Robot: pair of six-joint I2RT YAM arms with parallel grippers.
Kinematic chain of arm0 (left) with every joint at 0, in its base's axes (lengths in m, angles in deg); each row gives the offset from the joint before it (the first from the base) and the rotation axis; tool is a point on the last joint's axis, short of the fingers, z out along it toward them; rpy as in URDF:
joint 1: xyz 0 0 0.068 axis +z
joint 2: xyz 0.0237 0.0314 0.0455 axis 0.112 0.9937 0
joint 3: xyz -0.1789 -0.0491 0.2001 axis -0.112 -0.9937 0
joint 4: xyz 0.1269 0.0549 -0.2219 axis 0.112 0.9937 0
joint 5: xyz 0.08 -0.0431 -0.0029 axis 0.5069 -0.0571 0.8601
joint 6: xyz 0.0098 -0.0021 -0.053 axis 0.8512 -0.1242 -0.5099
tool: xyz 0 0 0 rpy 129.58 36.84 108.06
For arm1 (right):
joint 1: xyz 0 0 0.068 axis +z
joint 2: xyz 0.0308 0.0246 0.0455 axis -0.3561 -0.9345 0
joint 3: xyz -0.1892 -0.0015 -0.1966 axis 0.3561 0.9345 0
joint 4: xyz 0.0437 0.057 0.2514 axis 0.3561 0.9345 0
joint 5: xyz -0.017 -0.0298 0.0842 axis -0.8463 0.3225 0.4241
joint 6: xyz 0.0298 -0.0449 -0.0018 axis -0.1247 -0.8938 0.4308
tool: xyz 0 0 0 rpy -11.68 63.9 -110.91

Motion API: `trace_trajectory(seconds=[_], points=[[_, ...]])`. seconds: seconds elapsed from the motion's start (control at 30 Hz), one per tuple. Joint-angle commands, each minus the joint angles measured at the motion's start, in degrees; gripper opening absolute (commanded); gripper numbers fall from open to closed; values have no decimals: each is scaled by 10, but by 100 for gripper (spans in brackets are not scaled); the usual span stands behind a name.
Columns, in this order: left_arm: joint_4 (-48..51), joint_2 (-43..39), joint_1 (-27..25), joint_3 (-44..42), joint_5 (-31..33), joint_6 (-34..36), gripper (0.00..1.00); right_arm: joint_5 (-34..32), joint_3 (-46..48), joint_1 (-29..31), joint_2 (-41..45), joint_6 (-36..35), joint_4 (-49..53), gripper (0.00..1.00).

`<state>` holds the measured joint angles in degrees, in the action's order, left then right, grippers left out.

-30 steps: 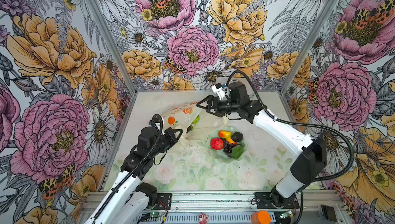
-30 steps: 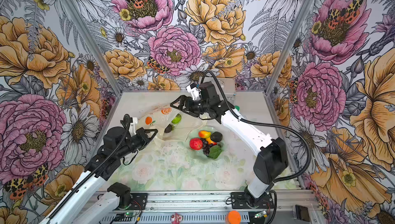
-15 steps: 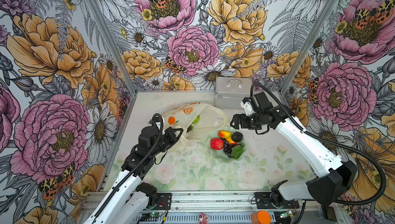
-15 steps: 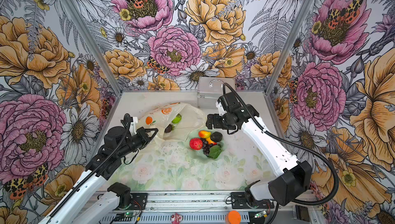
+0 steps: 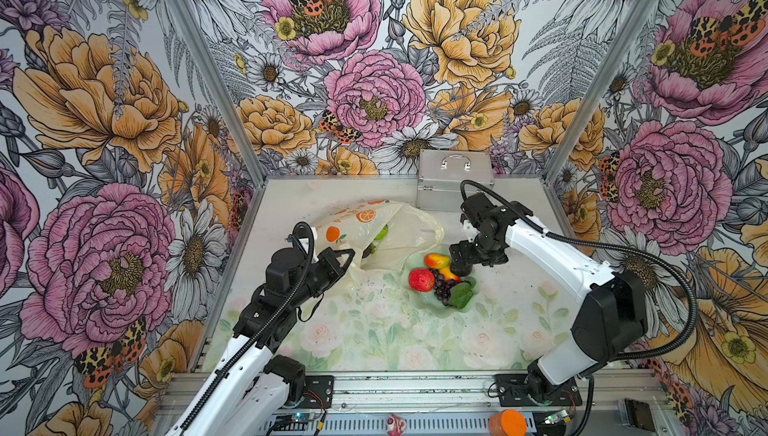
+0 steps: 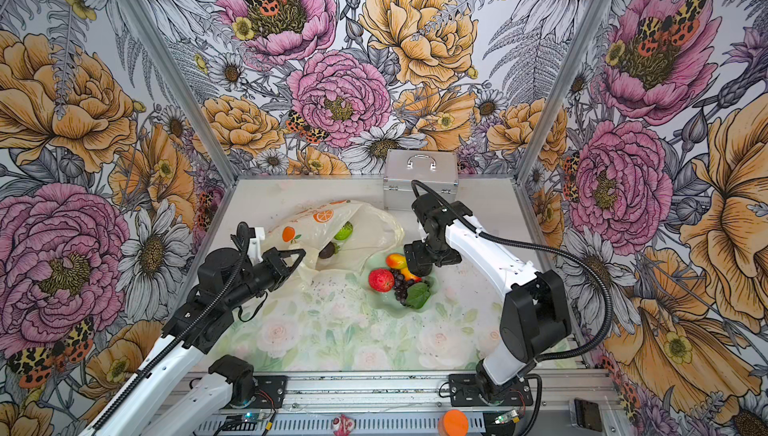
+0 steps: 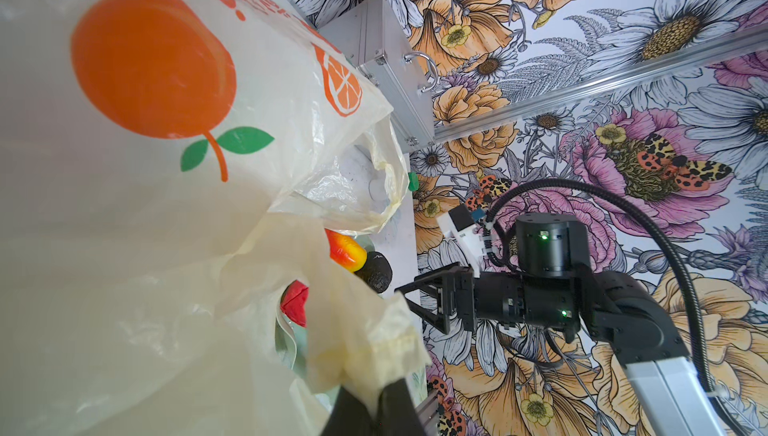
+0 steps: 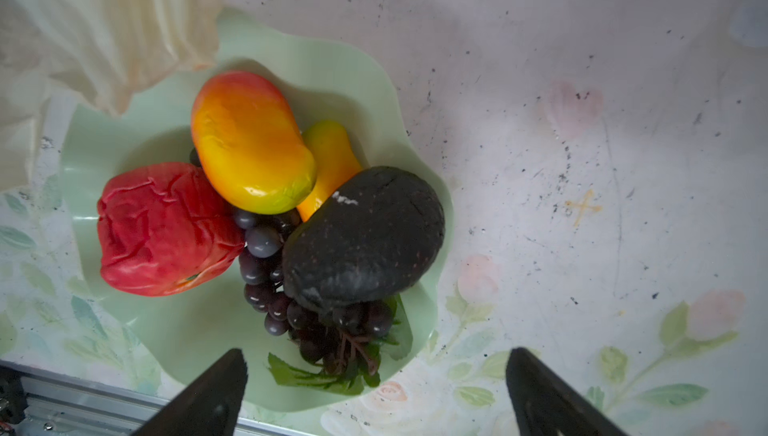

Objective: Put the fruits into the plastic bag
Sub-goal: 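Lower the right gripper onto the dark avocado and close on it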

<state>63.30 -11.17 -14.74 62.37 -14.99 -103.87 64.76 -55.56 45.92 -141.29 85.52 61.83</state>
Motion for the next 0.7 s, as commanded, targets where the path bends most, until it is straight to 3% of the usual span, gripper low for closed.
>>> trace_trajectory(seconds=[0.0,0.67], points=[[2,-6,-4,-3,16,-6,0,-13,-31,3,-28,-22,-7,99],[20,-6,-2,4,15,-5,0,25,-49,-3,-125,-23,-54,94]])
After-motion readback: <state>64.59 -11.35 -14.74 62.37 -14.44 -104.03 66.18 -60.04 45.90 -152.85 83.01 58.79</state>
